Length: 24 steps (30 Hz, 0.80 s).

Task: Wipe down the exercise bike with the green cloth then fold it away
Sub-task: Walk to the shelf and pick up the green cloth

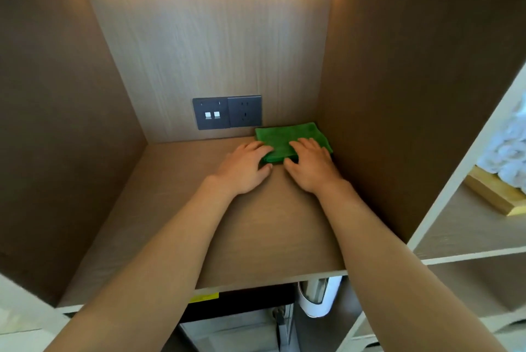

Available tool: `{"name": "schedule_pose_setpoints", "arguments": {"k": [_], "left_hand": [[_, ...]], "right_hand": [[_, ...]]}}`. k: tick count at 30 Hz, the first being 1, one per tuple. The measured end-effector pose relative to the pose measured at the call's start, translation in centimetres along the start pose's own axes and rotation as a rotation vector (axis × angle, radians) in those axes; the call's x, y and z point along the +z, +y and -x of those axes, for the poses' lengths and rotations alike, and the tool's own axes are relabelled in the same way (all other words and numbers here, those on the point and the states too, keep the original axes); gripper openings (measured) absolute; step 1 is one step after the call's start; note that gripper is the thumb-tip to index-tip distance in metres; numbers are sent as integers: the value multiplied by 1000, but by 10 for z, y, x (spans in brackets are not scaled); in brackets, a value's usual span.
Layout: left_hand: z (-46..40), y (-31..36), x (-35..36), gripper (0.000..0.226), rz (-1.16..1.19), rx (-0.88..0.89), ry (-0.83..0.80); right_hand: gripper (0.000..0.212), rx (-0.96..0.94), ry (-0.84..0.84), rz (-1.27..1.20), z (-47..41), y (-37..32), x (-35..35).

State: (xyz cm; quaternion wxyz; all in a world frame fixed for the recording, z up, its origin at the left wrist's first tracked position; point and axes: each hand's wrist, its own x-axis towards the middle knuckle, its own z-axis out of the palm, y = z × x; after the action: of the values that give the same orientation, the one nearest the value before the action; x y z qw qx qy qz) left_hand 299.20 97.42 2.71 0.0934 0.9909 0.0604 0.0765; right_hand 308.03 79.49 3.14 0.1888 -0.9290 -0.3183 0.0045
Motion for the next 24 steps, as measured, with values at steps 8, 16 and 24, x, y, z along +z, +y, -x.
{"name": "schedule_pose_setpoints", "arguments": {"k": [8,16,24], "left_hand": [[10,12,1,59,49,-60,6],[53,11,-4,58,94,-65,-5],[137,13,-15,54,212,-66,21]], "right_hand": [[61,11,-3,41,5,-6,-5],[61,-7,-41,41,38,-22,-8],[57,-42,17,36,107,-59,4]]}}
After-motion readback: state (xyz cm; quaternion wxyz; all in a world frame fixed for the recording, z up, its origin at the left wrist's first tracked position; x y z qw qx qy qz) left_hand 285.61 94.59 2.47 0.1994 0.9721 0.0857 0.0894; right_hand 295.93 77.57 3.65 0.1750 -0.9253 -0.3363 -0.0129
